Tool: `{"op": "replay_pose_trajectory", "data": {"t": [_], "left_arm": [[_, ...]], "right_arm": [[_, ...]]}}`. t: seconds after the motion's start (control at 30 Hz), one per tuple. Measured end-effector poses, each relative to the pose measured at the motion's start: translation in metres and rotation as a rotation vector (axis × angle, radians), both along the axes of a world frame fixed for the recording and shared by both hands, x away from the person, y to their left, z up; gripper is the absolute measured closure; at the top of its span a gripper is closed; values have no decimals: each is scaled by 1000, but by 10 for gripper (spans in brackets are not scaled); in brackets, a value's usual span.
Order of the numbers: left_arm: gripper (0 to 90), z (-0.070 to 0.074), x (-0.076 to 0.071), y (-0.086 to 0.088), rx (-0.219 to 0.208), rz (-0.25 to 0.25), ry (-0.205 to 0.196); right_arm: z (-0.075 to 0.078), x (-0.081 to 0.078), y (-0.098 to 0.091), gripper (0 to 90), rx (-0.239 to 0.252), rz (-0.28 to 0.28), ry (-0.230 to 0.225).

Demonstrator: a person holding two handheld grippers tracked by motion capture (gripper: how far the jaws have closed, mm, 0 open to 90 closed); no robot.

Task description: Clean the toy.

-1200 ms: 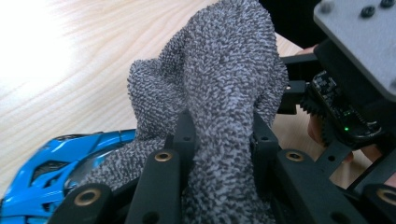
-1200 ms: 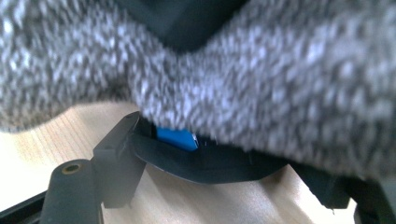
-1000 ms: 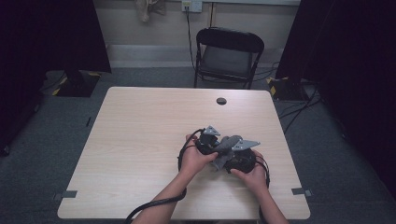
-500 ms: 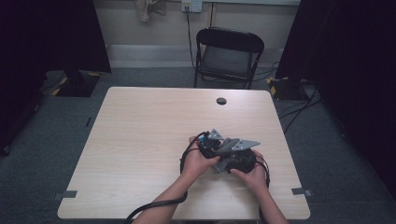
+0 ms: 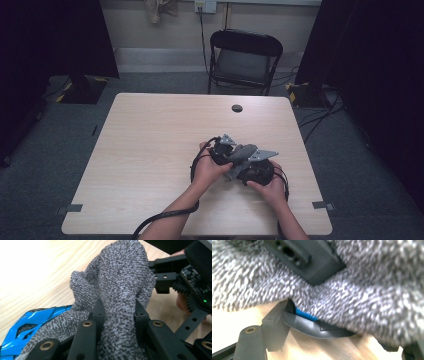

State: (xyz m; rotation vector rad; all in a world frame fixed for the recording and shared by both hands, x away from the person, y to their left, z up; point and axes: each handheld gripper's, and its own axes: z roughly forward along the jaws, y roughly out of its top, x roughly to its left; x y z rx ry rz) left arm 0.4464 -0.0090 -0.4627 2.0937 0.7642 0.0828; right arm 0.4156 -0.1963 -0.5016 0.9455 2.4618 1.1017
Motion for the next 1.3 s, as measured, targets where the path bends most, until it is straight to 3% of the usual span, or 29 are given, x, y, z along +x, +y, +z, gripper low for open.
{"op": "replay_pose_trajectory", "data": {"t": [0.43, 1.1, 1.13, 1.3], "left_arm": [[710, 1, 11, 6, 11, 24, -14], [709, -4, 30, 22, 7, 106, 6], [709, -4, 32, 24, 23, 107, -5], [708, -5, 35, 27, 25, 122, -1]], "right_arm": [[0, 0, 0, 244, 0, 0, 0], [0, 0, 0, 244, 0, 2, 0], [0, 0, 0, 244, 0, 2, 0], [0, 0, 0, 244, 0, 2, 0]]}}
